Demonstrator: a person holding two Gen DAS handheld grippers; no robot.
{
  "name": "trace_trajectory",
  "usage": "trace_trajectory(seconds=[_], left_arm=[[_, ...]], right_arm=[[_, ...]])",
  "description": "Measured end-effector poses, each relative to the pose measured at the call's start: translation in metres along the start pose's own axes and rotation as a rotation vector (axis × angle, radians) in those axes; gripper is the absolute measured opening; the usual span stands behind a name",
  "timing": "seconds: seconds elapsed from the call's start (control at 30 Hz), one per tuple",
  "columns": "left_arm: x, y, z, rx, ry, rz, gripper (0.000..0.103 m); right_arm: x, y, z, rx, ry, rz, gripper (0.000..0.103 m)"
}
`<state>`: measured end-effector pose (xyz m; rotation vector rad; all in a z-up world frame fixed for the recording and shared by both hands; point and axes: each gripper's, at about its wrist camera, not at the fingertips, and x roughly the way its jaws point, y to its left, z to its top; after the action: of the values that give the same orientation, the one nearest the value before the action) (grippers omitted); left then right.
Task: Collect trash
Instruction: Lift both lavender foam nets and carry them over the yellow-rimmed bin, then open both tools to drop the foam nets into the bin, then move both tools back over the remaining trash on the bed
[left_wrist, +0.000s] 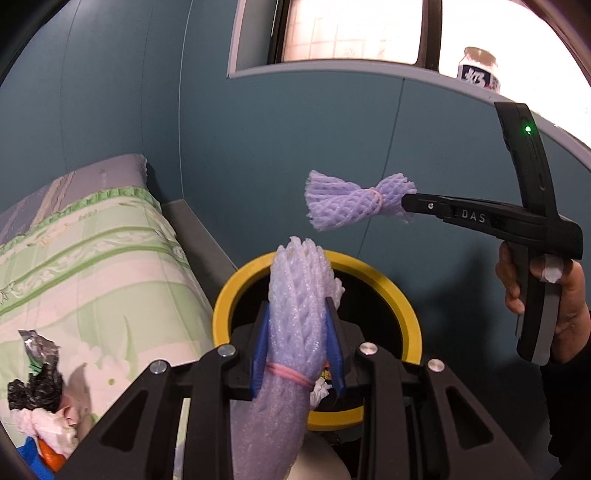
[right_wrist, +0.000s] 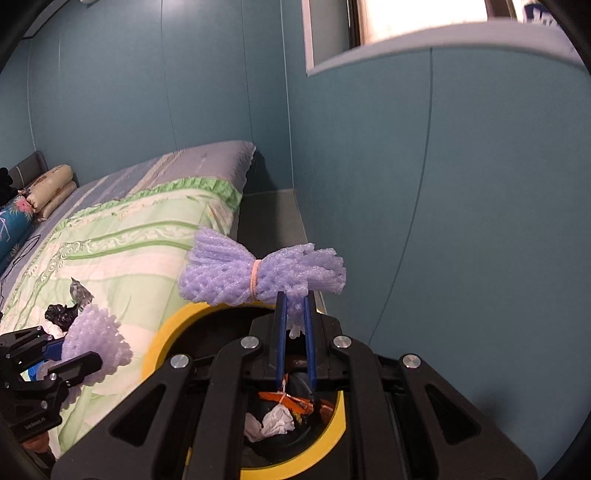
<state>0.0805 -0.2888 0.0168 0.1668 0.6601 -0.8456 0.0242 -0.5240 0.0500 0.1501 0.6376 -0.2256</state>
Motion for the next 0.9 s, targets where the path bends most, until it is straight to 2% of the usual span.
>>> trace_trajectory(seconds=[0.3,0.43,0.5,0.57,0.7,0.87,0.9], left_arm=[[0.042,0.003,-0.009,-0.041,0.063,-0.045,0.026],[0.05,0.006,-0.012,-0.051,0.06,-0.037,0.031],[0.052,0.005,-0.013,-0.057,0.059,-0.04,0.038],[0.052,0.005,-0.014,-0.069,0.057,-0.037,0.053],[0.051,0.007,-0.016,-0.083,0.047,-0.039,0.057],[0.045,0.015,-0.012,-0.105,0.036,-0.041,0.066],[0.044,0.017,-0.011,-0.111,0.033,-0.039,0.066]], right_arm=[[0.034,-0.001,-0.01,-0.004,0.078,0.013,0.009],[0.041,-0.002,-0.01,-0.002,0.091,0.023,0.009],[0.041,-0.002,-0.011,-0.007,0.094,0.02,0.009],[0.042,-0.003,-0.011,-0.008,0.095,0.017,0.01],[0.045,-0.005,-0.008,0.004,0.102,0.007,0.011],[0.045,-0.01,-0.009,0.041,0.101,0.006,0.032],[0.044,-0.01,-0.009,0.044,0.099,0.006,0.033]])
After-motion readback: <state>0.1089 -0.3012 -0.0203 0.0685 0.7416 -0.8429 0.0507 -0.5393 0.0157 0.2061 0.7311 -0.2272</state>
